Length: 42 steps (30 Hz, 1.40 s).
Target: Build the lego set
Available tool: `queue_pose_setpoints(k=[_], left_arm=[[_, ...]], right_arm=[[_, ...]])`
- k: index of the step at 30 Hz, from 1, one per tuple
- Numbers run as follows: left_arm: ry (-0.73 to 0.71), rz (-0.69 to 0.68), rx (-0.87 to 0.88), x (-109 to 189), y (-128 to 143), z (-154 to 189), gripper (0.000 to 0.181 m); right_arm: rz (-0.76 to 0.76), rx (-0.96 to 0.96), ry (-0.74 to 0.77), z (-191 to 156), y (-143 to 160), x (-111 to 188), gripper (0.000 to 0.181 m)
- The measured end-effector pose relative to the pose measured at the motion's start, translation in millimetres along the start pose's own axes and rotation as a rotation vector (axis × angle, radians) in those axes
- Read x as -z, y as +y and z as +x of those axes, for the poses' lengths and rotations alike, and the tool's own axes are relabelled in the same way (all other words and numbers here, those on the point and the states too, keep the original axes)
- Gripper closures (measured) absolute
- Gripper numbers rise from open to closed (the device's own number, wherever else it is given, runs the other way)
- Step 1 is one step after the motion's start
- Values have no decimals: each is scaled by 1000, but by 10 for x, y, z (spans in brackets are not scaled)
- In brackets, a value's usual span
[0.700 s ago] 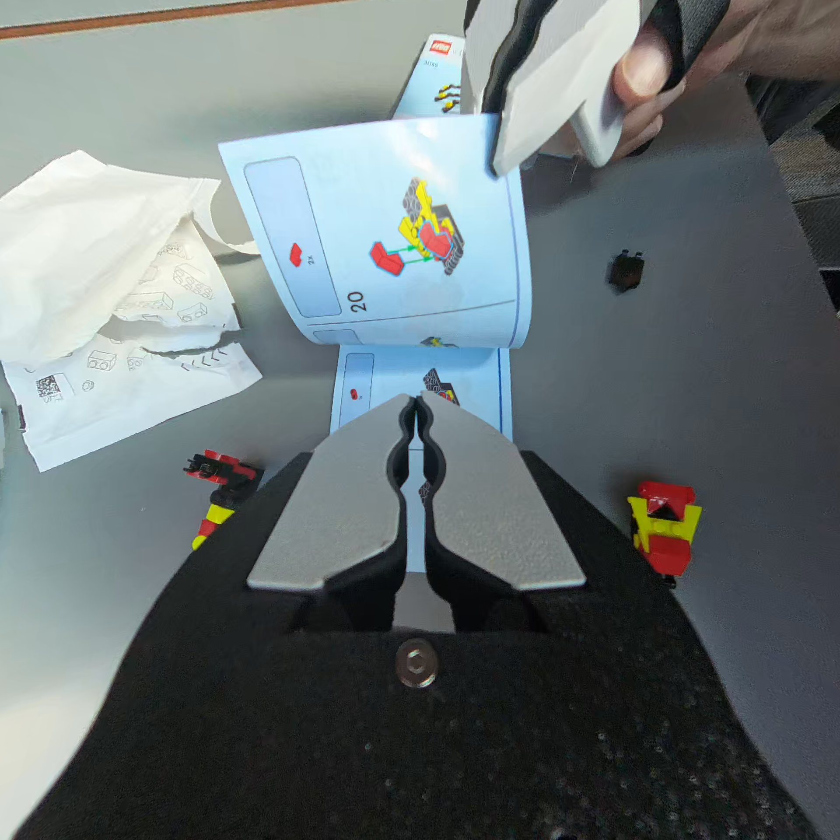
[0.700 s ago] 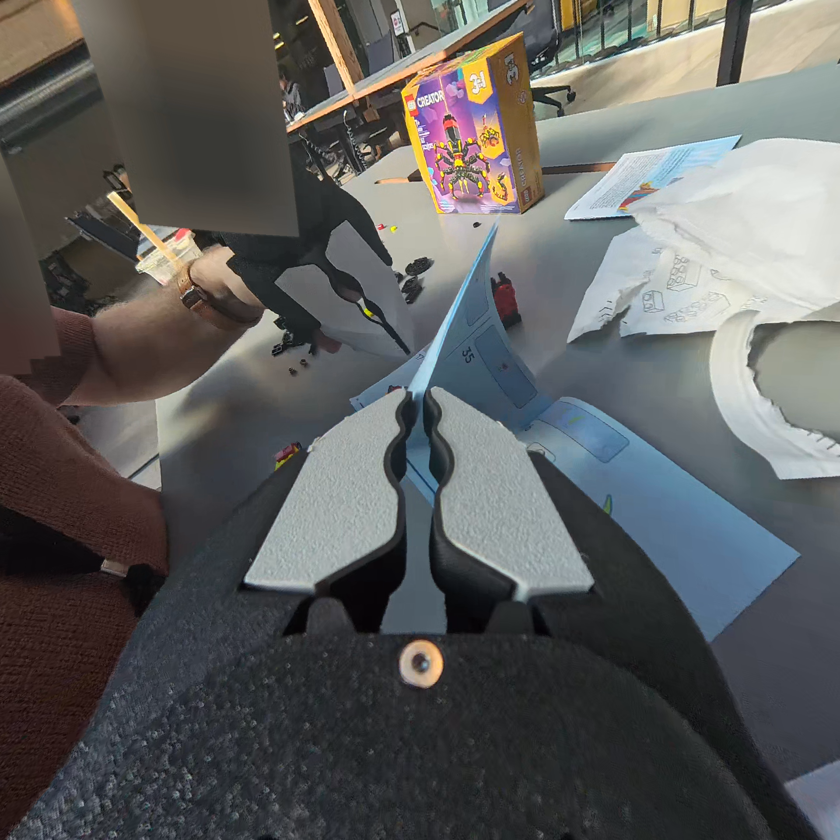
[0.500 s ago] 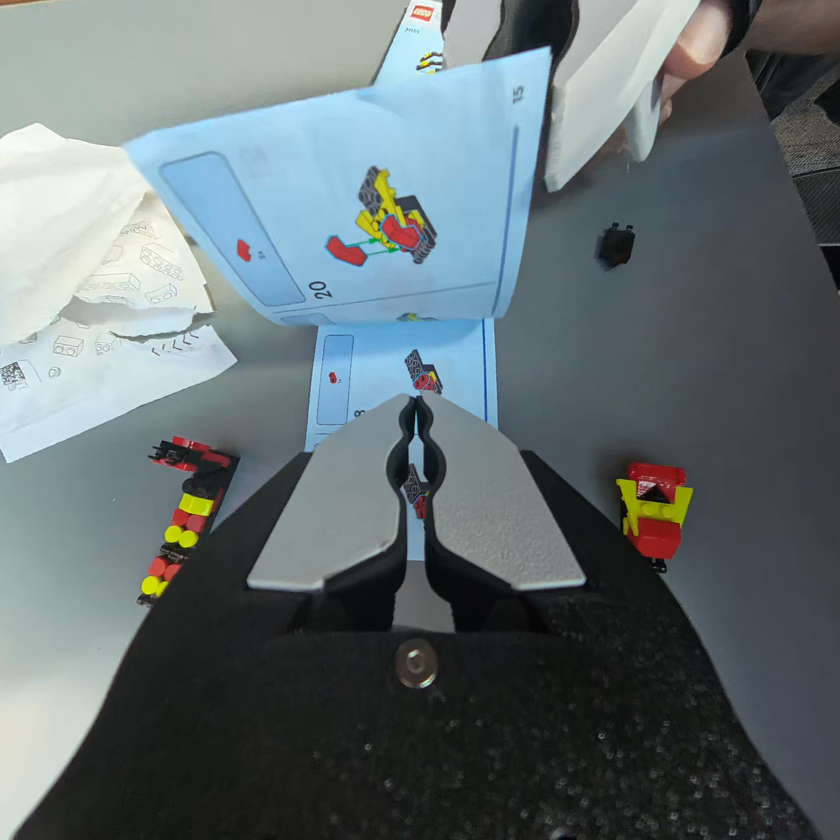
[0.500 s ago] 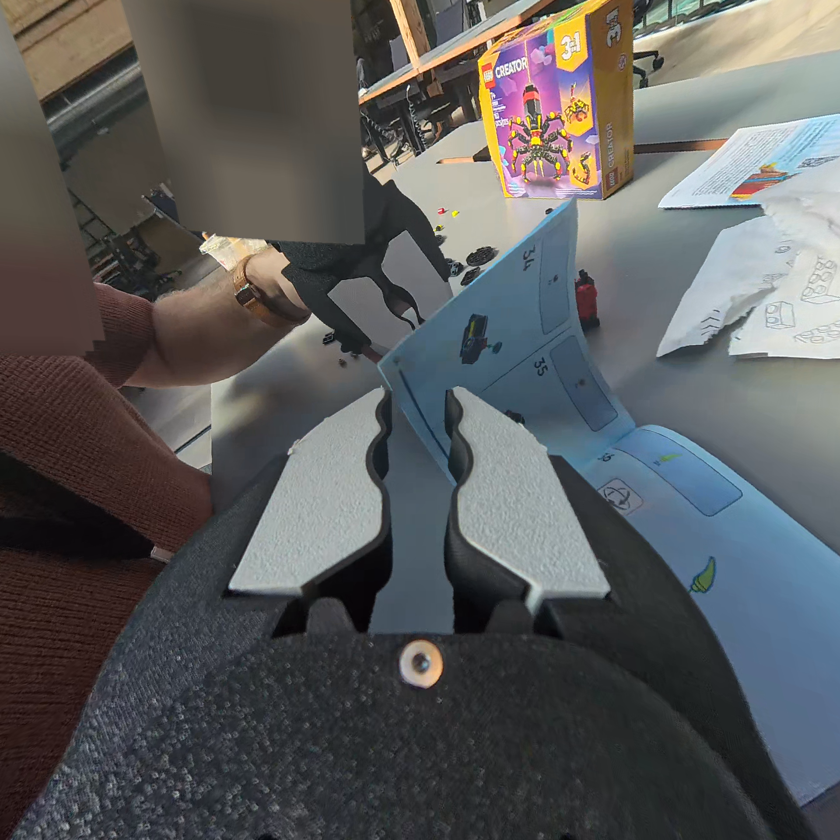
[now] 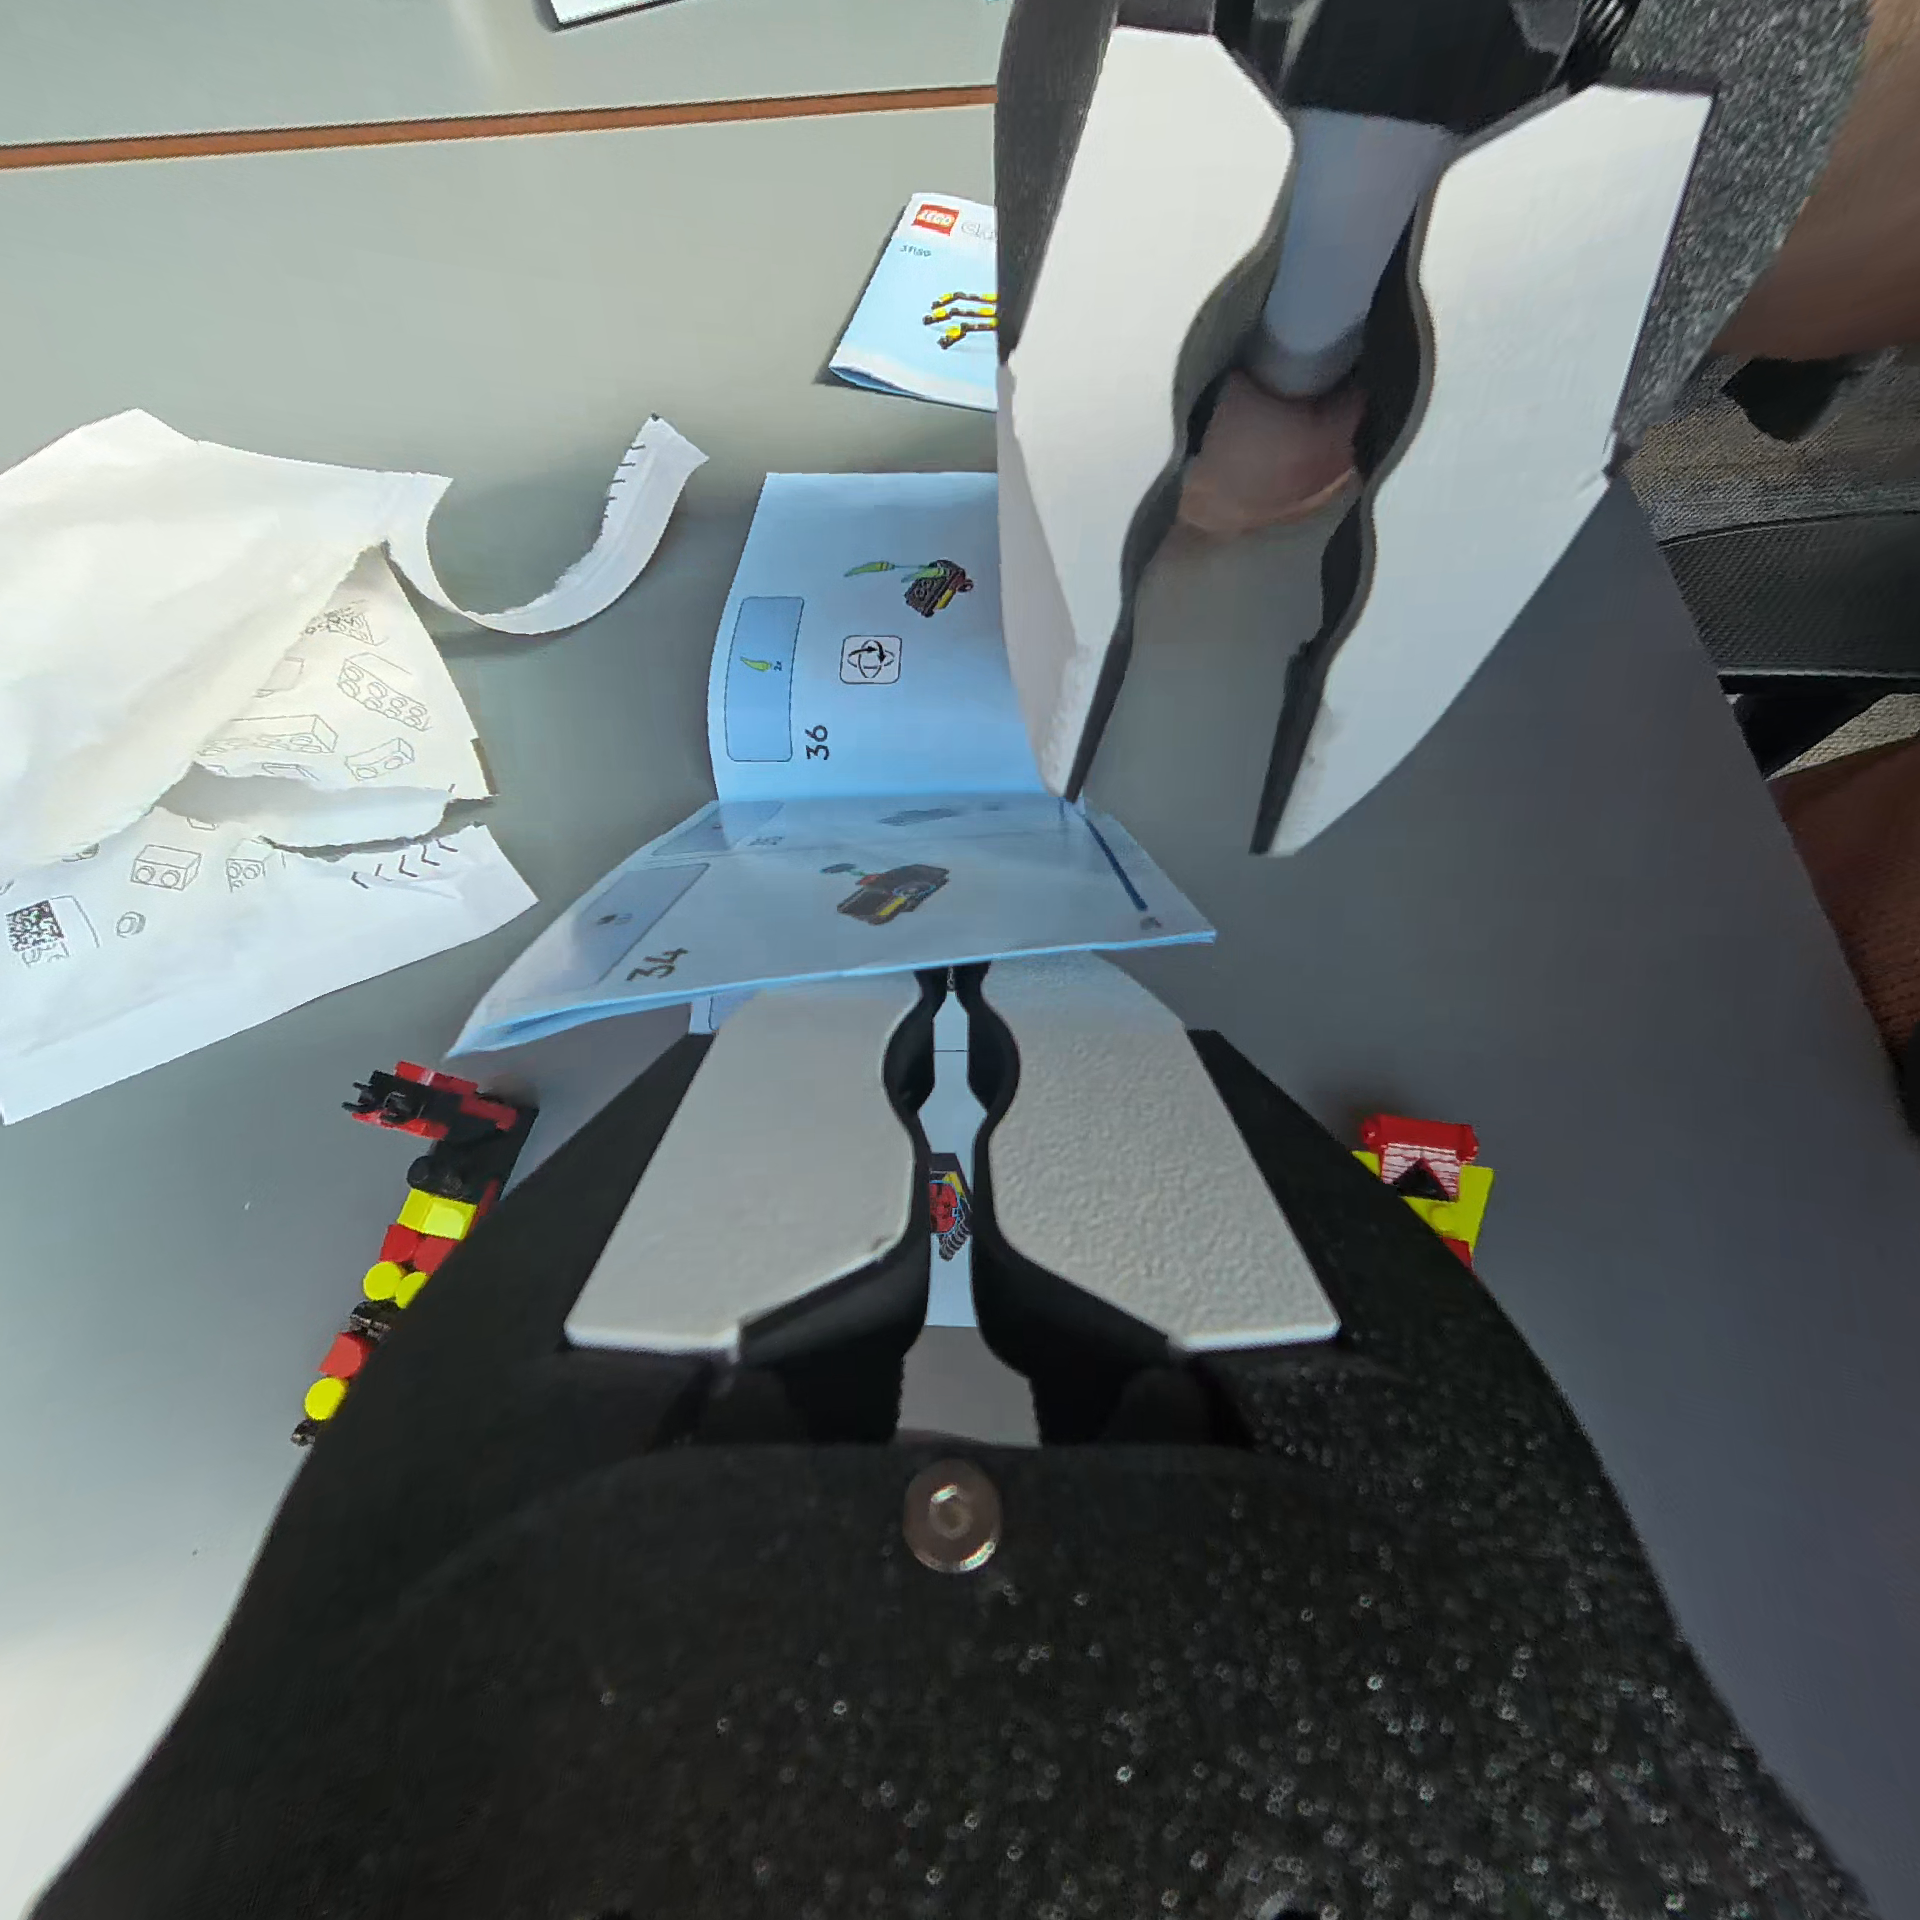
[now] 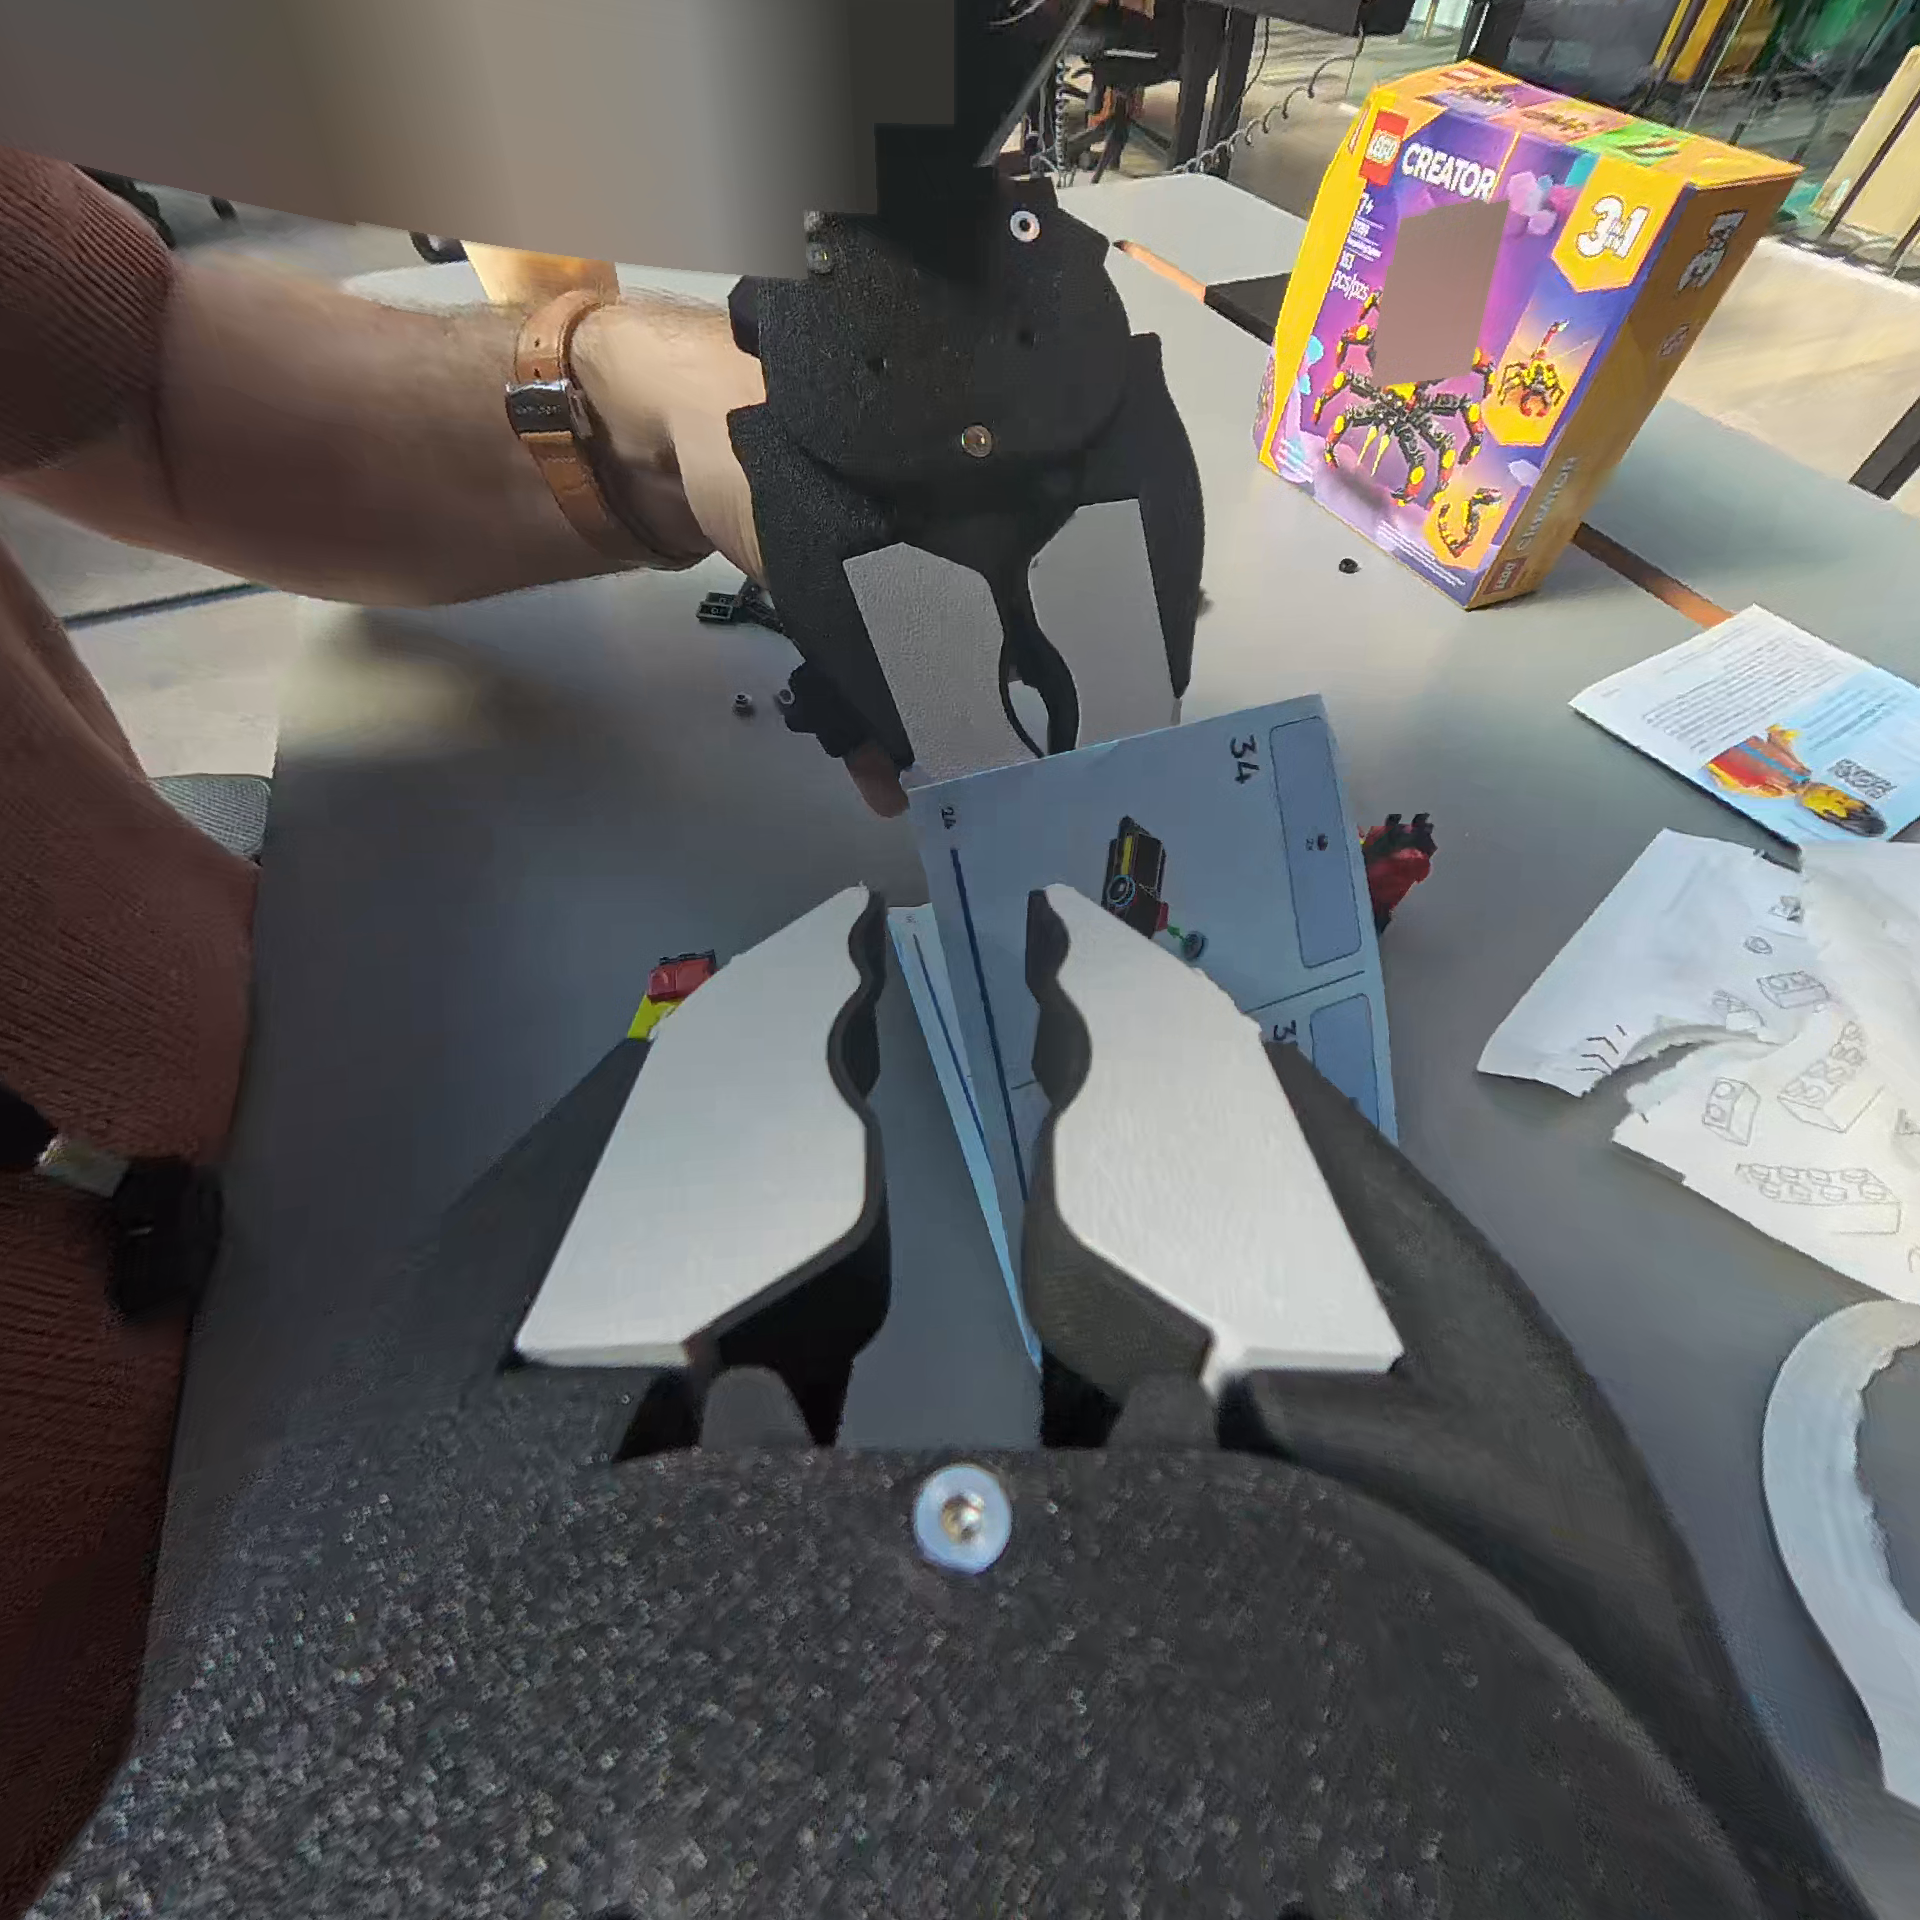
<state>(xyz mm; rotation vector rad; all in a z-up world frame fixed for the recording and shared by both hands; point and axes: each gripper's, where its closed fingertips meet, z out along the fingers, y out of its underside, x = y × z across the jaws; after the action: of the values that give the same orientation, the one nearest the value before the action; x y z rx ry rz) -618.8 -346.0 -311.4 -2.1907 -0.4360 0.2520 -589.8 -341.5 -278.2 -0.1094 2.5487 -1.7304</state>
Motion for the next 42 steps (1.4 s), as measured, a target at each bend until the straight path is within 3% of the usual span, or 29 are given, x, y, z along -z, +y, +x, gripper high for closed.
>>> queue_pose_setpoints(k=[3,11,42], left_arm=[[0,2,-8,19,-34,1,181],[15,10,-16,28,-86,10,181],[37,-3,-15,14,-63,30,181]], right_arm=[[-22,98,12,-11,-50,-77,164],[-3,84,-26,6,-116,-83,172],[9,68,-62,7,-120,-79,168]])
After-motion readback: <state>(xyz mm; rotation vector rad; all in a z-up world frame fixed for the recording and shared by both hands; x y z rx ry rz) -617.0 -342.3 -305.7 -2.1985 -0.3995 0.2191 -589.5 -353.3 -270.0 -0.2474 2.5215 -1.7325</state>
